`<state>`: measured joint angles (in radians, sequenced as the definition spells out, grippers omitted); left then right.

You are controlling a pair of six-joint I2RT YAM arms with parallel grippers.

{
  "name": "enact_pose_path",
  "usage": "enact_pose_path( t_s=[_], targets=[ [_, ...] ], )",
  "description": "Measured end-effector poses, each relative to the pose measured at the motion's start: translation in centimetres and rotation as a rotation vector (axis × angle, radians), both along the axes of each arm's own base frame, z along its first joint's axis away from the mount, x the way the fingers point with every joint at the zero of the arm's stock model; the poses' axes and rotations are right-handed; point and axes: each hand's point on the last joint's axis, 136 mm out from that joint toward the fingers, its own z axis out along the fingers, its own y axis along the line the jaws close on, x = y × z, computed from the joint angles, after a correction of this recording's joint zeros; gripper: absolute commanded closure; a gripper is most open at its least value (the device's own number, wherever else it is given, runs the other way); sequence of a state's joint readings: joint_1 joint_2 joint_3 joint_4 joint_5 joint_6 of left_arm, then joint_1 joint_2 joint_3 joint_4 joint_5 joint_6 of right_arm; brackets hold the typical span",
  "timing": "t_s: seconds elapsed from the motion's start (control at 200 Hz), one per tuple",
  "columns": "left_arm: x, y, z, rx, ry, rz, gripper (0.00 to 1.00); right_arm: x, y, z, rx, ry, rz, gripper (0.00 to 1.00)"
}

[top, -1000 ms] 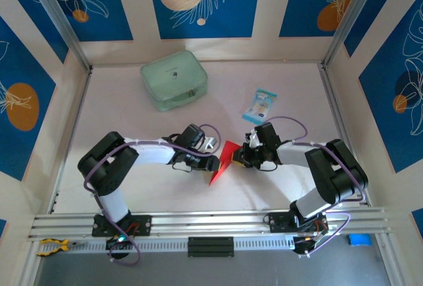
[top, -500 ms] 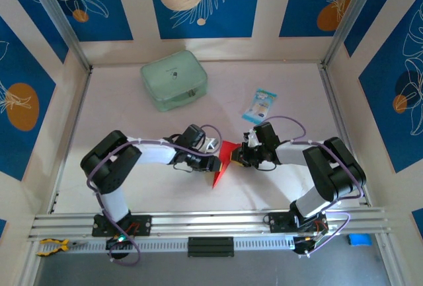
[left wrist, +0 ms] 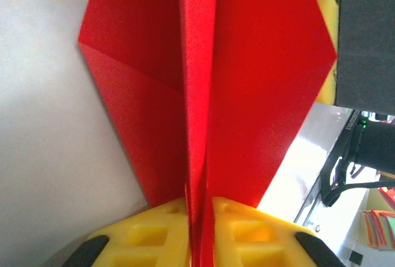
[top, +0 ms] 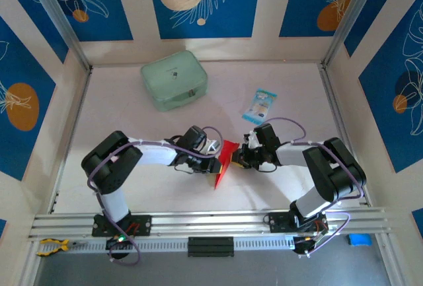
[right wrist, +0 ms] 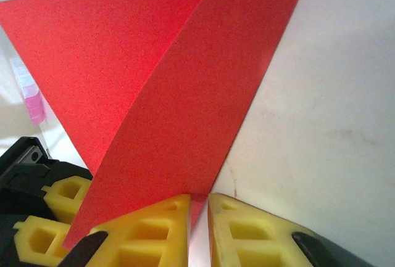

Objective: Fold a paper plane with a square sheet of paper (pick it up from the middle)
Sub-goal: Move the paper plane to the center of the table.

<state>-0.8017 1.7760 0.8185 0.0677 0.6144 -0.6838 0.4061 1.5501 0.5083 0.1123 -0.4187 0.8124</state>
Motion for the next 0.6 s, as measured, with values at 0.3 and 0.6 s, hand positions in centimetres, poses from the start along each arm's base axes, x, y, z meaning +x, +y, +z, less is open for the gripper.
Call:
enact_pose_path(
  t_s=[0.3, 0.6],
  targets=[
    [1.5, 2.4, 2.0, 0.103, -0.144, 0.100, 0.97, 0.4, -0.2, 2.3, 0.010, -0.065, -0.012, 0.83],
    [4.0, 8.5, 2.8, 0.383, -0.333, 0.278, 0.97, -0.2, 0.1, 3.1, -0.036, -0.080, 0.000, 0.82]
  ],
)
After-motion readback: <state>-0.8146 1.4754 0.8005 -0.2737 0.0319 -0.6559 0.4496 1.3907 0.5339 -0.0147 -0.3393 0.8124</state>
